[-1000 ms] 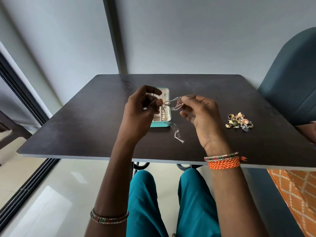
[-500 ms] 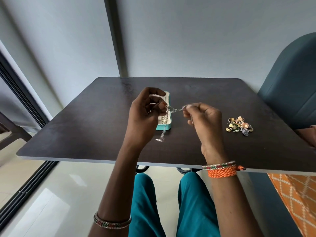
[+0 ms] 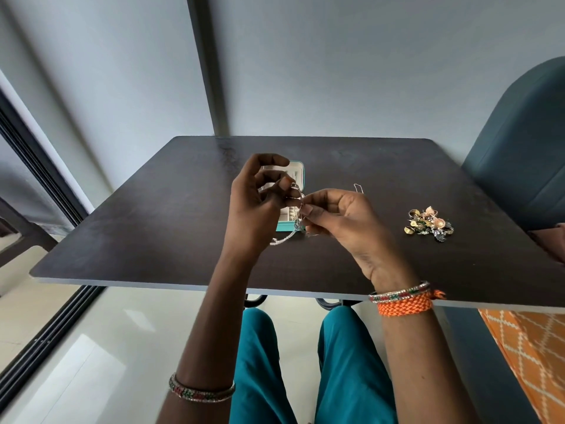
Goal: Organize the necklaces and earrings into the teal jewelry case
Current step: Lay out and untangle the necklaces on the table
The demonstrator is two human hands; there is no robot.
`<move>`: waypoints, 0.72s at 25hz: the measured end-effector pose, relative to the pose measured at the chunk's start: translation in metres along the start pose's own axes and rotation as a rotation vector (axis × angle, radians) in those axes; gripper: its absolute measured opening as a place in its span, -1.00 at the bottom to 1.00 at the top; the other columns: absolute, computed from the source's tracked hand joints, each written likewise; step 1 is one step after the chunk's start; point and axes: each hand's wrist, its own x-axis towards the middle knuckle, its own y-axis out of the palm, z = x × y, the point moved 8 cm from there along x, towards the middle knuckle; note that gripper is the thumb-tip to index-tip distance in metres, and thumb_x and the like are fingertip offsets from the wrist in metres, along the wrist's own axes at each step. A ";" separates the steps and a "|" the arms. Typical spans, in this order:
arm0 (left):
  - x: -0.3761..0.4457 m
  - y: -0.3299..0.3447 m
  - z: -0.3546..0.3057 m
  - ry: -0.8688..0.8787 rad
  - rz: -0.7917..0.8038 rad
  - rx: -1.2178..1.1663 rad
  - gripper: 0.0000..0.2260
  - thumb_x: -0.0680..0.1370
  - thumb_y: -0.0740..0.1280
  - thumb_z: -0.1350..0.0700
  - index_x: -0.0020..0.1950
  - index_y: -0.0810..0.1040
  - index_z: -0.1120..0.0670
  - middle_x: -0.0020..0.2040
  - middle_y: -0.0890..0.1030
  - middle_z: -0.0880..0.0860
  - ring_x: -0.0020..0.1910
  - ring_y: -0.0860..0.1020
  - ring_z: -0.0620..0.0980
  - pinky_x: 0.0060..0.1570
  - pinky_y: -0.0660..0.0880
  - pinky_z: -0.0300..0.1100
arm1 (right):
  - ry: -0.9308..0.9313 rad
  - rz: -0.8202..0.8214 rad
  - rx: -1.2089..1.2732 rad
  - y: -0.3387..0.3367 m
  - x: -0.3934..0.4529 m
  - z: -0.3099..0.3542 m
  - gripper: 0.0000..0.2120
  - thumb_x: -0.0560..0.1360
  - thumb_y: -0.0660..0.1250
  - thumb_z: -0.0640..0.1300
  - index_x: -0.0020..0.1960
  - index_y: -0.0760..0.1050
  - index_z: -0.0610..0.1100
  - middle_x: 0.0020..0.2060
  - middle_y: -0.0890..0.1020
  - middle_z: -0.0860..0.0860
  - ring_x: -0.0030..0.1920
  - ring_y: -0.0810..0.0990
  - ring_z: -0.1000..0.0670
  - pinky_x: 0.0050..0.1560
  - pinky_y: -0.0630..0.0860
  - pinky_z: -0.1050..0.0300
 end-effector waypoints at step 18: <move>-0.011 -0.048 0.020 -0.239 -0.477 -0.353 -0.81 0.60 0.17 0.36 -0.08 0.42 0.09 -0.27 0.48 0.08 -0.45 0.49 -0.14 -0.38 0.52 -0.27 | 0.149 0.215 -0.468 -0.016 -0.016 -0.011 -0.71 0.57 0.23 0.03 -0.08 0.67 -0.10 -0.35 0.60 0.04 -0.32 0.51 0.20 -0.27 0.37 0.25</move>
